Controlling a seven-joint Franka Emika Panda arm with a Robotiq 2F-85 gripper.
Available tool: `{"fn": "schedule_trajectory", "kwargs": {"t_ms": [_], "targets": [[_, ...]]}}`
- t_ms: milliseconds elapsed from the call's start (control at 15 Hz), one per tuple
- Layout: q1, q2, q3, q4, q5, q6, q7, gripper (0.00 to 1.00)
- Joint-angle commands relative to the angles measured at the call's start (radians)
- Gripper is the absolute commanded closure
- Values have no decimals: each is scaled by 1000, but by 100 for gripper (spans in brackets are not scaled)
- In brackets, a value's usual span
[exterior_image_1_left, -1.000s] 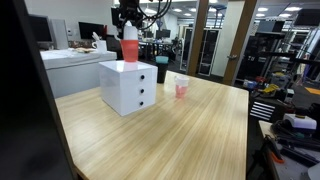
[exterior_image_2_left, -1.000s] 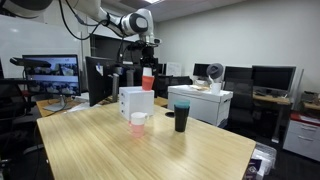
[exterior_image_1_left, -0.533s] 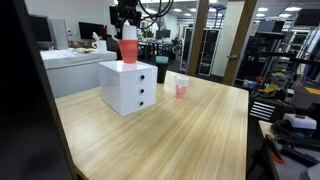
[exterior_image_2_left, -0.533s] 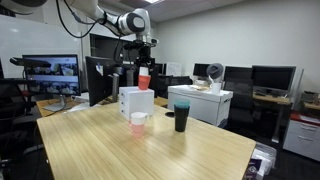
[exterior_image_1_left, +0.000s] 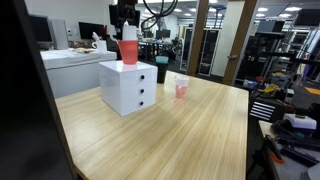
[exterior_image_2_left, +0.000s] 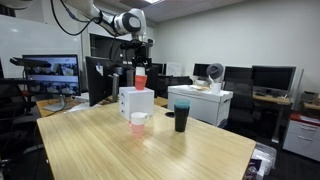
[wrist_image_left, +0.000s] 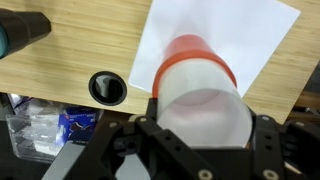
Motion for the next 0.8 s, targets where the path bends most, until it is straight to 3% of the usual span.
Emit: {"fn": "schedule_trajectory", "kwargs": {"t_ms": [0,733], "targets": [[3,-76,-10,-148,29,90,-45,53],[2,-188,-13,-361,26,273,-96,53]]}}
